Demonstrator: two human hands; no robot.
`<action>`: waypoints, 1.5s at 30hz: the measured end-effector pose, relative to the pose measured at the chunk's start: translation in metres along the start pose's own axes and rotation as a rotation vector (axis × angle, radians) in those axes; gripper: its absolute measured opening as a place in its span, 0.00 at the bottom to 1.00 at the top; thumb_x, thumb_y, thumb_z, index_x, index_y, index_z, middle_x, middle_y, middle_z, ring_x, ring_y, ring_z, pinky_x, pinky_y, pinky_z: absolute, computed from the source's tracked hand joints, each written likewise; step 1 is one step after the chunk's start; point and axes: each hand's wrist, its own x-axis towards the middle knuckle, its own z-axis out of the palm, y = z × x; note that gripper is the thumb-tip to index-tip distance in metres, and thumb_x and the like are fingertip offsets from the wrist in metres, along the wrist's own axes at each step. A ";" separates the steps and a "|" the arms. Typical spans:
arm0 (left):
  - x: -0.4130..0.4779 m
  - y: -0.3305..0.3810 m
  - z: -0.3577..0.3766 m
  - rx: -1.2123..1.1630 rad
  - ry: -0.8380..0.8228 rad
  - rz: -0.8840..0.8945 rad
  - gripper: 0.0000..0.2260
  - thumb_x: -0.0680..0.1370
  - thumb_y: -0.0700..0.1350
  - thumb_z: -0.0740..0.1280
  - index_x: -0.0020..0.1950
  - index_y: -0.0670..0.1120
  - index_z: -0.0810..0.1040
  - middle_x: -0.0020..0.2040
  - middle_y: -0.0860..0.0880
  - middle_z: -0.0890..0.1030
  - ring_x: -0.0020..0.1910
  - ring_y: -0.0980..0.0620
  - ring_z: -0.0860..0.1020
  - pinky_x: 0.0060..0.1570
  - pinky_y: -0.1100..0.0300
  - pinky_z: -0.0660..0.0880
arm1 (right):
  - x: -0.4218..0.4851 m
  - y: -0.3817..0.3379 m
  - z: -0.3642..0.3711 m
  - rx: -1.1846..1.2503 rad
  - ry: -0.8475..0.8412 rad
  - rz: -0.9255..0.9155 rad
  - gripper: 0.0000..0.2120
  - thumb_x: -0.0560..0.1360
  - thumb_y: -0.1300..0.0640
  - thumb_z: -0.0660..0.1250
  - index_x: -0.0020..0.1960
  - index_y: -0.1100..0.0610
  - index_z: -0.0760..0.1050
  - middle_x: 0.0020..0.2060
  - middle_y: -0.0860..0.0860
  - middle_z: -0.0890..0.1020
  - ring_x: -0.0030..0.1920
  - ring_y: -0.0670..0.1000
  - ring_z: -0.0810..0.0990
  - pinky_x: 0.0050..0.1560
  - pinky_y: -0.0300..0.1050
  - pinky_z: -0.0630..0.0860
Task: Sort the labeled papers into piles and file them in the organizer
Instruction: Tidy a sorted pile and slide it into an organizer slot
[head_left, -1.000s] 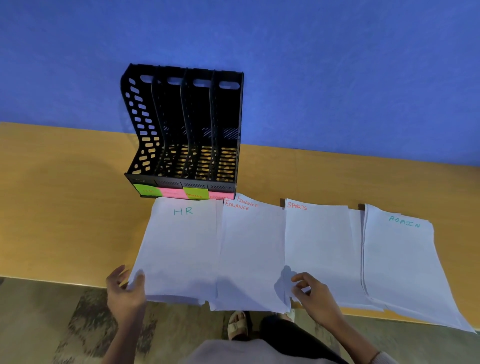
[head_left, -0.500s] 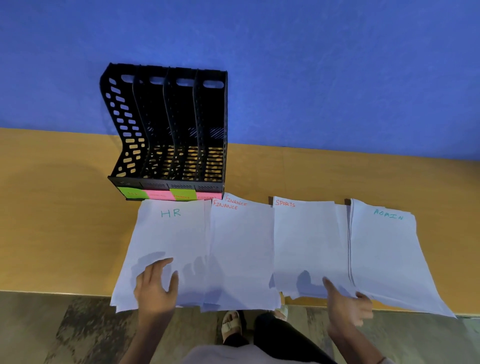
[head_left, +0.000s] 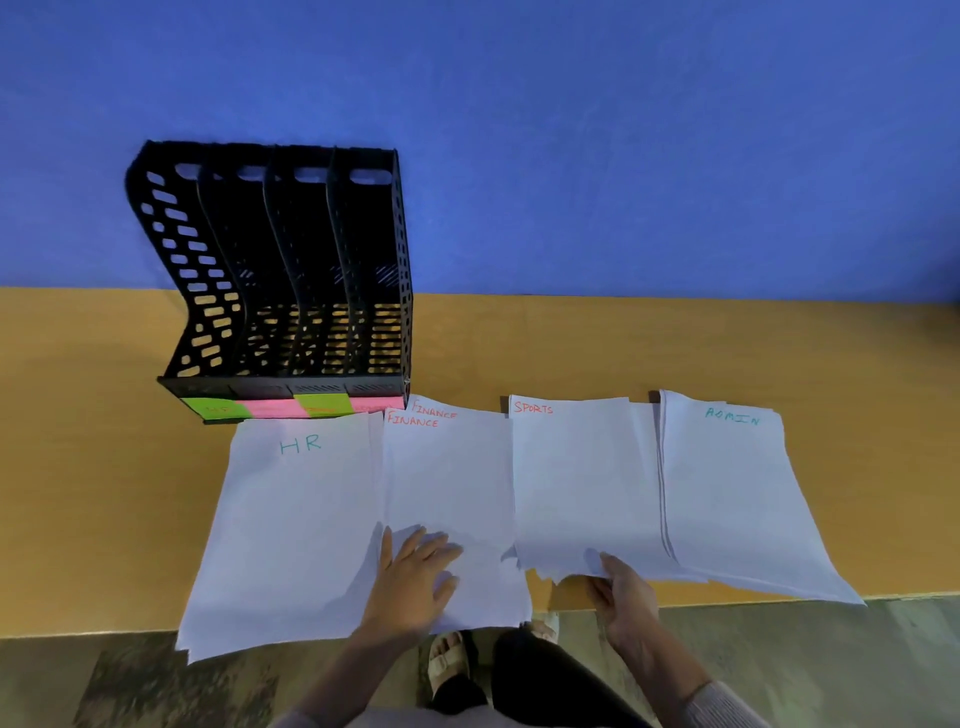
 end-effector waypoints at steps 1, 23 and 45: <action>0.001 0.000 0.002 0.016 -0.024 0.000 0.19 0.82 0.55 0.54 0.74 0.60 0.62 0.76 0.62 0.59 0.77 0.58 0.50 0.70 0.48 0.27 | -0.001 -0.002 0.003 -0.008 0.001 0.013 0.12 0.76 0.65 0.67 0.58 0.69 0.75 0.47 0.62 0.79 0.36 0.57 0.78 0.32 0.48 0.80; 0.020 0.001 0.004 -0.066 -0.032 -0.010 0.17 0.81 0.54 0.57 0.70 0.59 0.70 0.72 0.58 0.68 0.72 0.58 0.64 0.75 0.51 0.45 | -0.047 -0.037 0.018 0.158 -0.506 -0.153 0.13 0.76 0.68 0.66 0.58 0.56 0.77 0.49 0.51 0.87 0.46 0.52 0.86 0.39 0.44 0.83; 0.082 0.004 -0.128 -1.336 0.214 -0.237 0.16 0.71 0.62 0.70 0.54 0.57 0.81 0.52 0.61 0.84 0.52 0.61 0.81 0.45 0.68 0.76 | -0.040 -0.123 0.001 -0.567 -0.706 -0.493 0.23 0.67 0.43 0.78 0.59 0.48 0.80 0.56 0.52 0.84 0.56 0.56 0.83 0.58 0.61 0.78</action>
